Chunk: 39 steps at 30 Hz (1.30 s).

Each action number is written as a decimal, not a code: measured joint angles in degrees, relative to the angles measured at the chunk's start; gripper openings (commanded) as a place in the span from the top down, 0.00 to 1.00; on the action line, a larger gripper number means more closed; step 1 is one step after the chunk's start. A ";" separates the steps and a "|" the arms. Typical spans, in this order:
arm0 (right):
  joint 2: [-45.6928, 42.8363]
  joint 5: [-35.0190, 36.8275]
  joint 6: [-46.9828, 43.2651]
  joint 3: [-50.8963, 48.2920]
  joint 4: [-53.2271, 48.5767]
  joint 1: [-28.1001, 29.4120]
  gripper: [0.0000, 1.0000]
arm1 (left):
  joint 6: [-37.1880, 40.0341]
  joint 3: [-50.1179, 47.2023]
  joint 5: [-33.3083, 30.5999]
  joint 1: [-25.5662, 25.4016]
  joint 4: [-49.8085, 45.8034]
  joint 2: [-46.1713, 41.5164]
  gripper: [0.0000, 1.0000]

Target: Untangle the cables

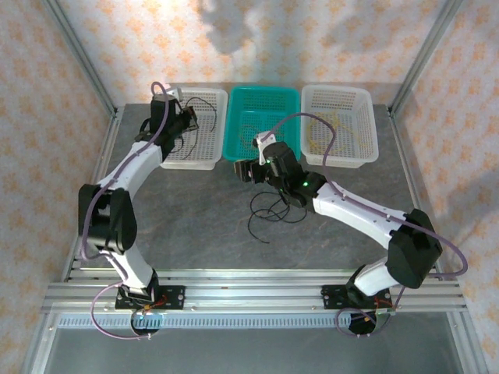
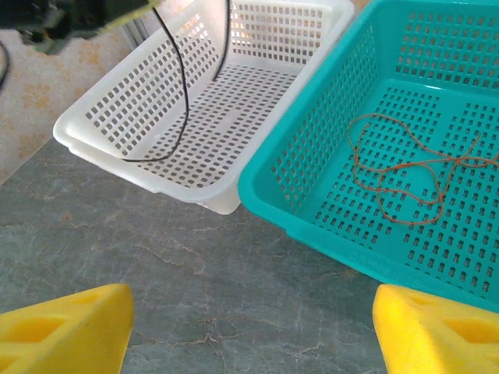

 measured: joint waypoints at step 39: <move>-1.73 3.10 11.76 -10.84 -7.17 -0.57 0.27 | -3.41 -16.87 -8.13 -11.41 3.87 -14.27 0.49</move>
